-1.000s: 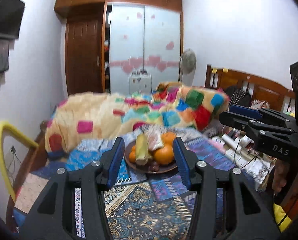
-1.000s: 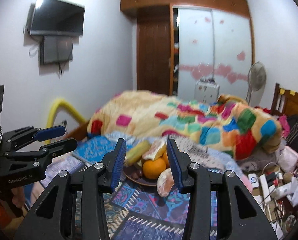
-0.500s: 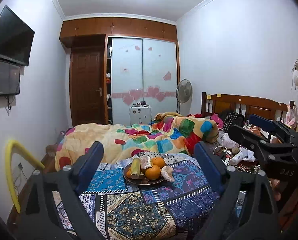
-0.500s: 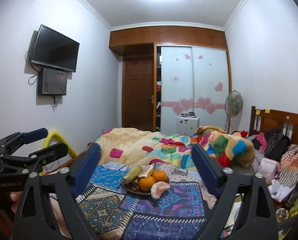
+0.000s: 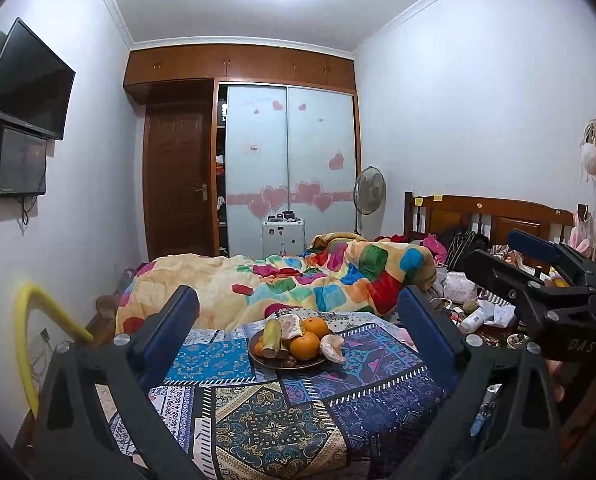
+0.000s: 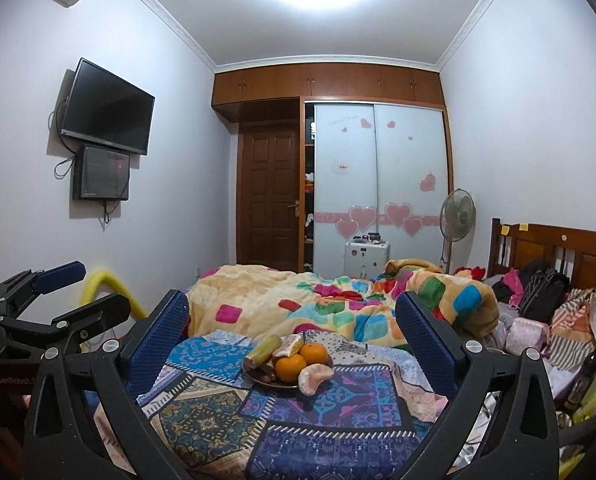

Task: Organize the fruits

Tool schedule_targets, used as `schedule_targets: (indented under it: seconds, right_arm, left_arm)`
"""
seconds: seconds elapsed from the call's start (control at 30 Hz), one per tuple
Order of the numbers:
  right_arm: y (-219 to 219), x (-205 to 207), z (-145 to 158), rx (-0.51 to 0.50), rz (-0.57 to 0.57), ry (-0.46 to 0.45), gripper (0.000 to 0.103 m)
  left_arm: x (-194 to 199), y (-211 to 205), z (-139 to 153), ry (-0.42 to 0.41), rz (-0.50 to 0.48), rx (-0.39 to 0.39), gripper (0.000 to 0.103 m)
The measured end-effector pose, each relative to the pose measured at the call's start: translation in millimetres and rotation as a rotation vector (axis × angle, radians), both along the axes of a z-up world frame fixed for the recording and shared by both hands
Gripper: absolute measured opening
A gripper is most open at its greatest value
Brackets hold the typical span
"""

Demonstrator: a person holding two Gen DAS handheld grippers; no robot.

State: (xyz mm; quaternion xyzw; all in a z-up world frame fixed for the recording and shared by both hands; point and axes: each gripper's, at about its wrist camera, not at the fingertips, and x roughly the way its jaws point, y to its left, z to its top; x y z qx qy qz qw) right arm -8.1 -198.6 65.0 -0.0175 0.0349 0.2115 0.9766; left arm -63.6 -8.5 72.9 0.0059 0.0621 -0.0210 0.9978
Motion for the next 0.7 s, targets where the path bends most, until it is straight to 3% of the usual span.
schedule_targets:
  seconds: [0.7]
  right_arm:
    - [1.1,-7.2,-1.3,0.013,0.009,0.012,0.103]
  left_arm:
    - [-2.0,1.5,-0.4,0.006,0.002,-0.022,0.102]
